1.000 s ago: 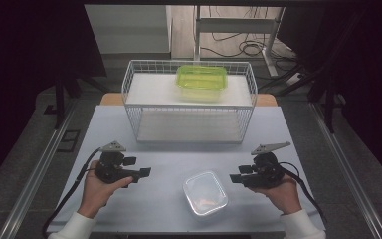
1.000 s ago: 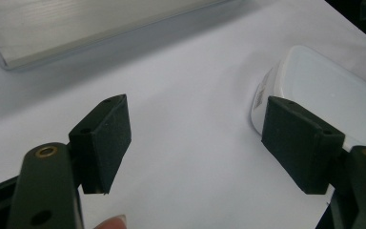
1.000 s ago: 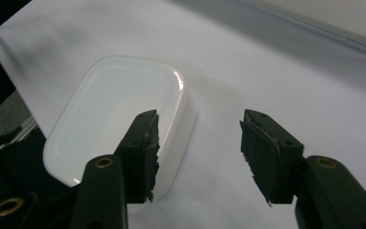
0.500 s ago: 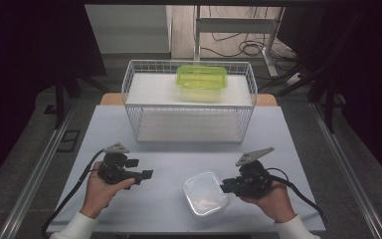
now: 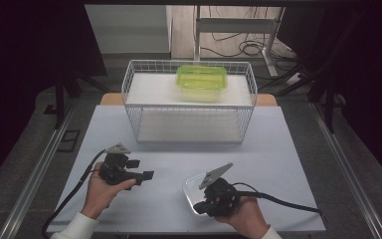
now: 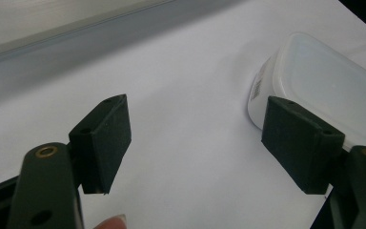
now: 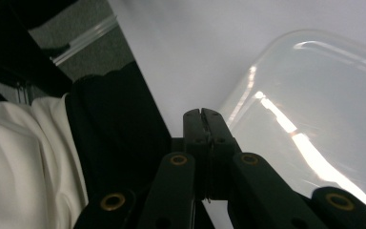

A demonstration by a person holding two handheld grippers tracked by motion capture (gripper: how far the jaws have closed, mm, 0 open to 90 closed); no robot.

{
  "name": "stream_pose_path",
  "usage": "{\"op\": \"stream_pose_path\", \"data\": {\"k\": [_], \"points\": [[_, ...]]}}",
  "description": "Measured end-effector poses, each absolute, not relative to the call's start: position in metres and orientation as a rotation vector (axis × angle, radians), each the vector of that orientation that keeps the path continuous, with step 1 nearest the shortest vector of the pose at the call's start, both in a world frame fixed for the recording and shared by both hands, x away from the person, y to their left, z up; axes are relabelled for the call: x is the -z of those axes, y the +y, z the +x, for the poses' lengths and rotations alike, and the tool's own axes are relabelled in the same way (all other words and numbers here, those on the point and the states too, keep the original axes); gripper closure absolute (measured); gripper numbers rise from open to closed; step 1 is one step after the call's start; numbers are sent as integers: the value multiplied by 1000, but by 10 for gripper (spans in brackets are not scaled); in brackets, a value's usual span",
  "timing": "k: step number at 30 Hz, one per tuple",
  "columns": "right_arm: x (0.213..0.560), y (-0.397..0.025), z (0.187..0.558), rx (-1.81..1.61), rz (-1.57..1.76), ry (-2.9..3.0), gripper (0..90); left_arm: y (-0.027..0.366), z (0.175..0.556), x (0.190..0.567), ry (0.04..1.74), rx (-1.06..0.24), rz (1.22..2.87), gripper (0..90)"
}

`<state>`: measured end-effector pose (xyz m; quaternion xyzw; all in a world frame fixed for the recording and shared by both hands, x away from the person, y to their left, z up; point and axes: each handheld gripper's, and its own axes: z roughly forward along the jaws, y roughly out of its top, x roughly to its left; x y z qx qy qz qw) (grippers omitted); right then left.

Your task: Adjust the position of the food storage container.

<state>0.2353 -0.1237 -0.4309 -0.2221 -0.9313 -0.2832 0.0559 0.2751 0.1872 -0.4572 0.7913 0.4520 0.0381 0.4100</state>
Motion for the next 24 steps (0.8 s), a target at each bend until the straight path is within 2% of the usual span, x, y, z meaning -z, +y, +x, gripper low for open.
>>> {"op": "stream_pose_path", "data": {"k": [12, 24], "points": [[451, -97, 226, 751, -650, -2882, 889, 186, 275, 458, 1142, -95, 1997, 247], [456, -95, 226, 681, -673, -2948, 889, 187, 276, 459, 1143, -97, 2003, 246]]}}
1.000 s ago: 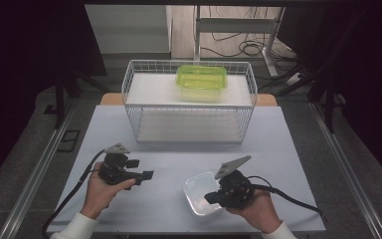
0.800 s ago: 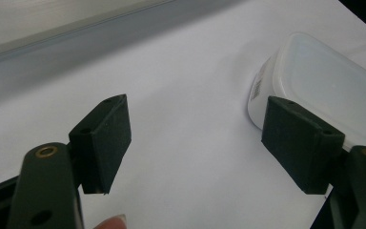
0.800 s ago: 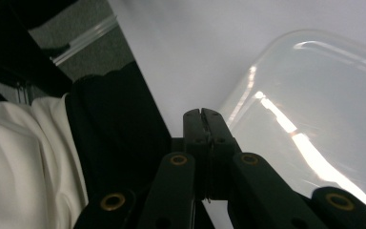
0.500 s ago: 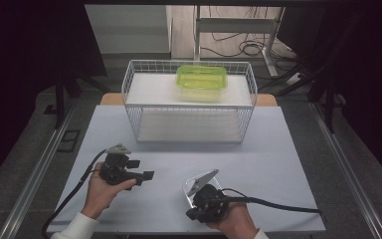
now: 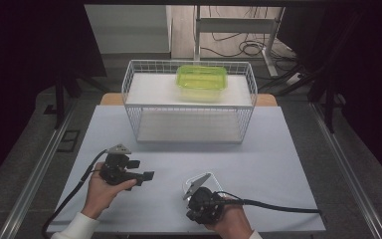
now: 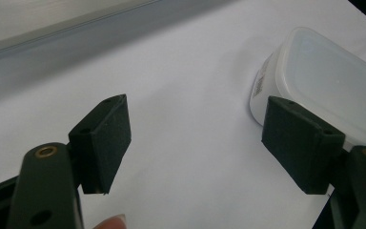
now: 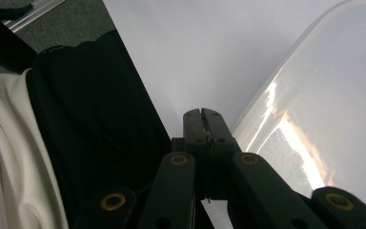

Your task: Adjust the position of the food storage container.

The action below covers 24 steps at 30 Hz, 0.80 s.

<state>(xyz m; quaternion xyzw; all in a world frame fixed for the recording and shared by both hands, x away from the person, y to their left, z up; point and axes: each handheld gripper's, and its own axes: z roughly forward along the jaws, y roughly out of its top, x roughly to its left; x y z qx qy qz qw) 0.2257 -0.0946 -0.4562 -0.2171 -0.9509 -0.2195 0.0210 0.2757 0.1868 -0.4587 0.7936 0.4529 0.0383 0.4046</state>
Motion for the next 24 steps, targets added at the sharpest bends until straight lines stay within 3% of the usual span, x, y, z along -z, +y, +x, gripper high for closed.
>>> {"op": "stream_pose_path", "data": {"k": [24], "points": [[452, -133, 253, 659, -868, -3009, 889, 188, 276, 460, 1143, -73, 2008, 240]]}}
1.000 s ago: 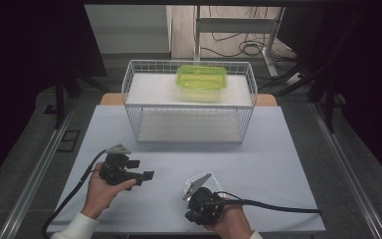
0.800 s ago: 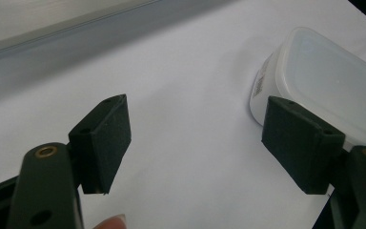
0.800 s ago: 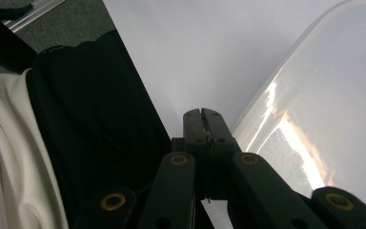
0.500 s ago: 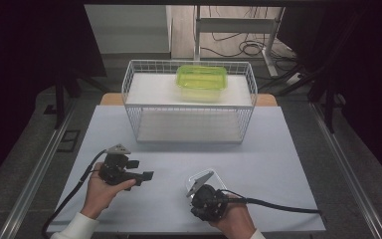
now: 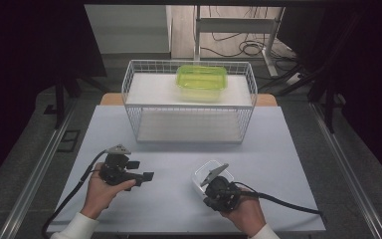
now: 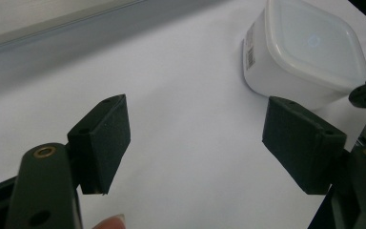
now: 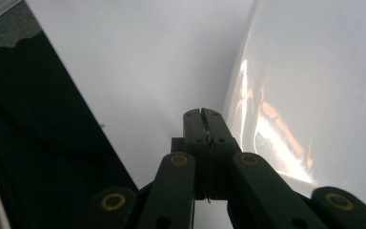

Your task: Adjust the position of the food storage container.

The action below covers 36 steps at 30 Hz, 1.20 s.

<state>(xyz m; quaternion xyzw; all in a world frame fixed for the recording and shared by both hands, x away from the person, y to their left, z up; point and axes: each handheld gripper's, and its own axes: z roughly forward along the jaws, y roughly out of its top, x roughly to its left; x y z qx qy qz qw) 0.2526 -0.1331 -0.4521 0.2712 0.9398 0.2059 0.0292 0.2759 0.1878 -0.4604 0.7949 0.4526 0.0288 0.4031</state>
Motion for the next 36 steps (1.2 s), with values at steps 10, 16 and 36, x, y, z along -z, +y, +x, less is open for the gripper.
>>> {"op": "stream_pose_path", "data": {"k": [10, 16, 36], "points": [[450, -159, 269, -623, 924, 2838, 889, 187, 276, 462, 1142, -70, 2016, 239], [449, -174, 279, -633, 982, 2803, 890, 187, 276, 462, 1142, -68, 2020, 239], [411, -230, 302, -795, 1194, 2564, 889, 186, 277, 464, 1148, -72, 2029, 236]]}}
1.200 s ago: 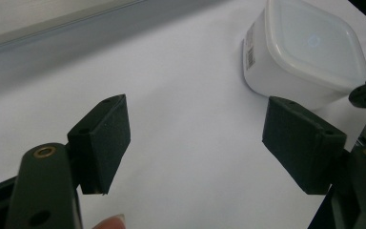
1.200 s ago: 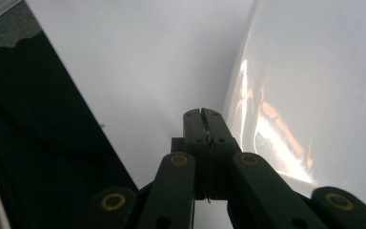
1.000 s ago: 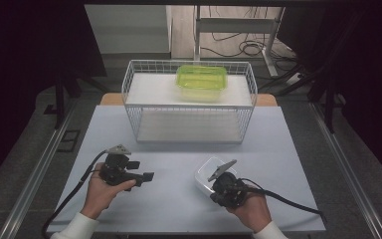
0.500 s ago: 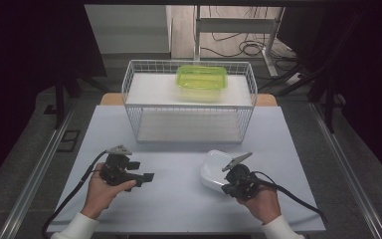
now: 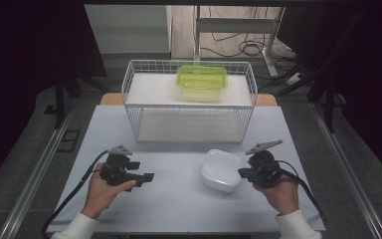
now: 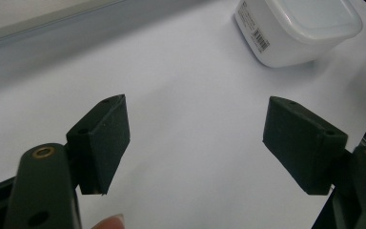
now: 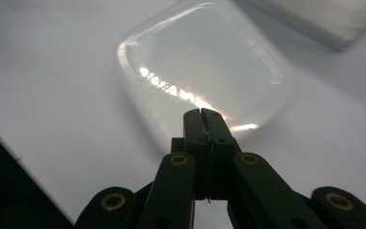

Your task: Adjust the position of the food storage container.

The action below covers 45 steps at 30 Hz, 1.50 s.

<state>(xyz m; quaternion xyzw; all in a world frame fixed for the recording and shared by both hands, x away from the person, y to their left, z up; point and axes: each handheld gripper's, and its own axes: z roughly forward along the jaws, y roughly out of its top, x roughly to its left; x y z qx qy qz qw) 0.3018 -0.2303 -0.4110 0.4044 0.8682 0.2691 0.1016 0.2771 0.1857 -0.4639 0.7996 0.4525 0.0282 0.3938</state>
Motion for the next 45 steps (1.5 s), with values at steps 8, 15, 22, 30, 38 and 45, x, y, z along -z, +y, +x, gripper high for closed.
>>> {"op": "stream_pose_path", "data": {"k": [8, 15, 22, 30, 38, 45], "points": [[433, -251, 330, -734, 1361, 2506, 890, 186, 279, 464, 1160, -74, 2016, 237], [444, -246, 342, -674, 1397, 2518, 889, 184, 278, 466, 1153, -82, 2042, 235], [448, -242, 347, -652, 1407, 2513, 890, 185, 279, 465, 1153, -83, 2043, 235], [446, -237, 349, -650, 1399, 2500, 889, 185, 280, 466, 1156, -78, 2044, 236], [446, -228, 351, -638, 1382, 2490, 890, 184, 280, 467, 1157, -76, 2044, 235], [448, -215, 352, -658, 1366, 2503, 890, 184, 280, 467, 1157, -73, 2044, 235]]}}
